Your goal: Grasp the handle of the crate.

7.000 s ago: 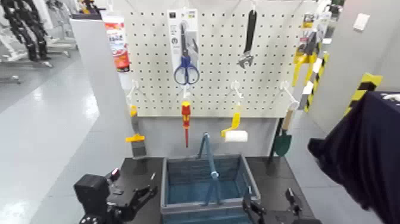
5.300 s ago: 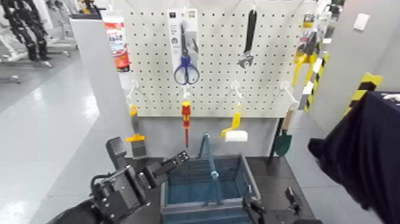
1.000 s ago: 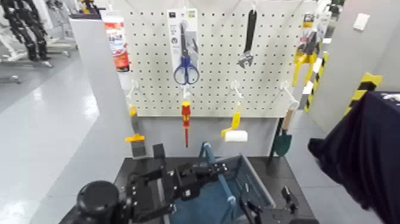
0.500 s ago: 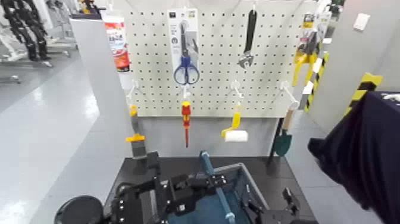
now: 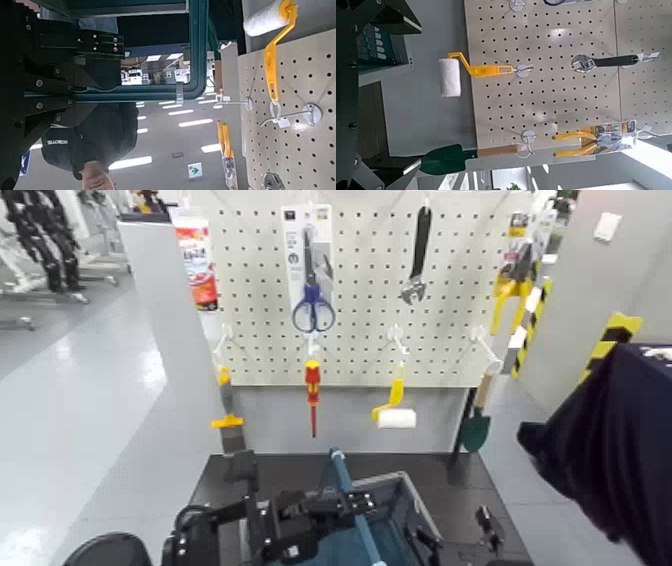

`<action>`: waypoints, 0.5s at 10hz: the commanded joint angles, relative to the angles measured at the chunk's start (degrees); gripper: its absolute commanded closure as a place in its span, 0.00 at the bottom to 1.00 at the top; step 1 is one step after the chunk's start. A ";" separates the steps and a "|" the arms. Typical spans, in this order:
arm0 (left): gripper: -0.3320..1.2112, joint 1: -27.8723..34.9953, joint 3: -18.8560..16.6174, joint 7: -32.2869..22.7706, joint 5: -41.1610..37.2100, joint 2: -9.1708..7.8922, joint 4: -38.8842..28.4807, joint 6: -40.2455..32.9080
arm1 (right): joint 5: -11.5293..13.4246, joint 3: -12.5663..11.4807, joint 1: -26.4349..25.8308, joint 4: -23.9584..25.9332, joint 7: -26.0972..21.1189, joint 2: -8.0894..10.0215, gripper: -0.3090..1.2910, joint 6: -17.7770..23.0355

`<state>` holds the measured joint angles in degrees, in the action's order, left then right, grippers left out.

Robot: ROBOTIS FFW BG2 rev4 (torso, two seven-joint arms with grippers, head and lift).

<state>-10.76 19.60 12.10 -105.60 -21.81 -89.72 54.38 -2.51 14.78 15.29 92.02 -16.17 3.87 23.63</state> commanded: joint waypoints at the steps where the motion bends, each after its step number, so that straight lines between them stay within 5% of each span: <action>1: 0.99 0.74 -0.27 -0.06 -1.10 -0.08 -0.72 0.47 | 0.40 0.16 0.00 0.17 -0.17 0.08 0.28 -0.25; 5: 0.99 0.56 0.26 -0.06 -1.71 -0.34 -0.90 1.08 | 0.48 0.16 -0.09 0.09 -0.17 0.17 0.28 -0.51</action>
<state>-10.06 19.72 12.04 -107.27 -22.05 -90.62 55.43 -2.06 14.94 15.21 92.13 -16.35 4.03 23.12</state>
